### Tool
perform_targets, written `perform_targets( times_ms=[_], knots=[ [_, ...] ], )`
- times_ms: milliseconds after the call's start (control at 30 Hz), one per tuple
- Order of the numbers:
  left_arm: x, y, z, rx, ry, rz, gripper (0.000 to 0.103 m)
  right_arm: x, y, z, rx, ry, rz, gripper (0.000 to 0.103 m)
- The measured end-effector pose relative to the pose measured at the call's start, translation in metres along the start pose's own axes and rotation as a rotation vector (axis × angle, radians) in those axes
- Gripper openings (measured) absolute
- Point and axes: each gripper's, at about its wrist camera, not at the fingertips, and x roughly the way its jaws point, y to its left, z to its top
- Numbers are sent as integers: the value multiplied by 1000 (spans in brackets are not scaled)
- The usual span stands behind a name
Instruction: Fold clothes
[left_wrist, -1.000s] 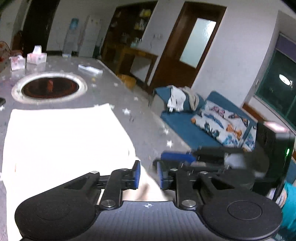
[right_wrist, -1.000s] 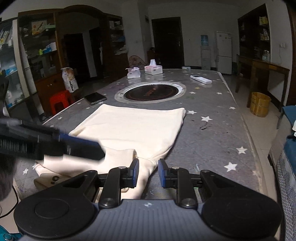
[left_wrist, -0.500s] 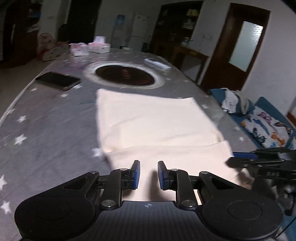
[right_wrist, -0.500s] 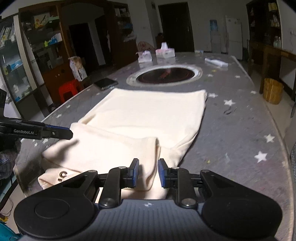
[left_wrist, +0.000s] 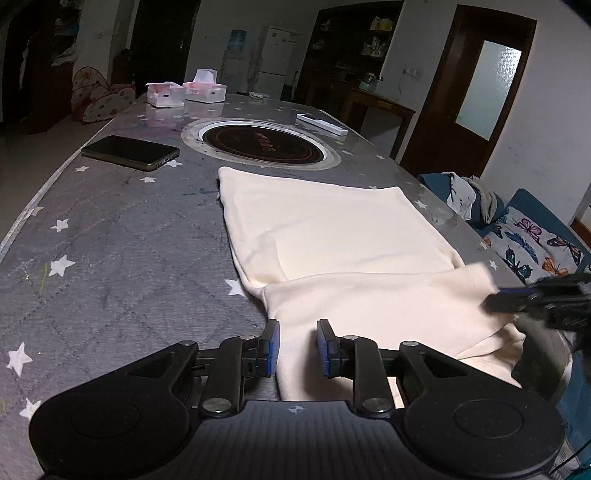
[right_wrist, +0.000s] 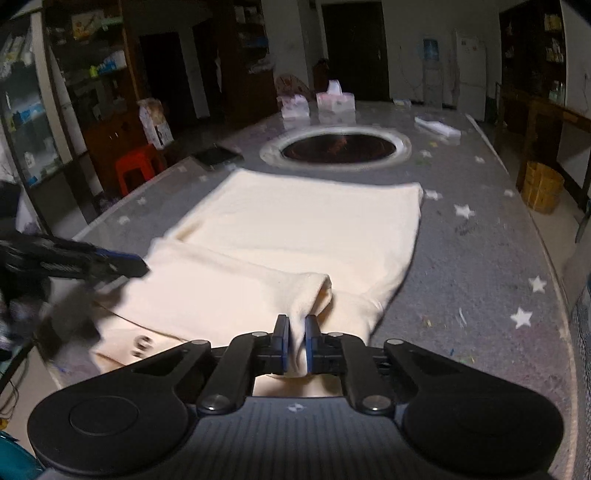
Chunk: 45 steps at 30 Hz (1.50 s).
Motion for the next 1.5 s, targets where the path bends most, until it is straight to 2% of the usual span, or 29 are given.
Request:
perform_targets(
  times_ms=[100,233,367,533,800,1100,1300,1500],
  knots=[
    [0,2,1,14,3,2,25,-12,4,1,-10,-18,-16,7],
    [-3,1,5,40,3,2,23,-1,-12,-4,49,34,-51,13],
    [-4,-7,14,65,-8,-12,23,-2,-18,-3,40,1,-79,15],
    [8,-15,22,81,8,-16,23,7,-14,10,10,-40,-47,15],
    [26,-22,25,124,51,31,23,39,-10,8,-35,0,-41,15],
    [28,-30,24,172,60,67,23,26,3,8,-93,-25,-25,15],
    [29,-38,23,216,64,101,25,32,9,-4,-131,8,-36,15],
    [29,-43,22,238,67,125,26,21,13,-2,-136,-23,-28,16]
  ],
)
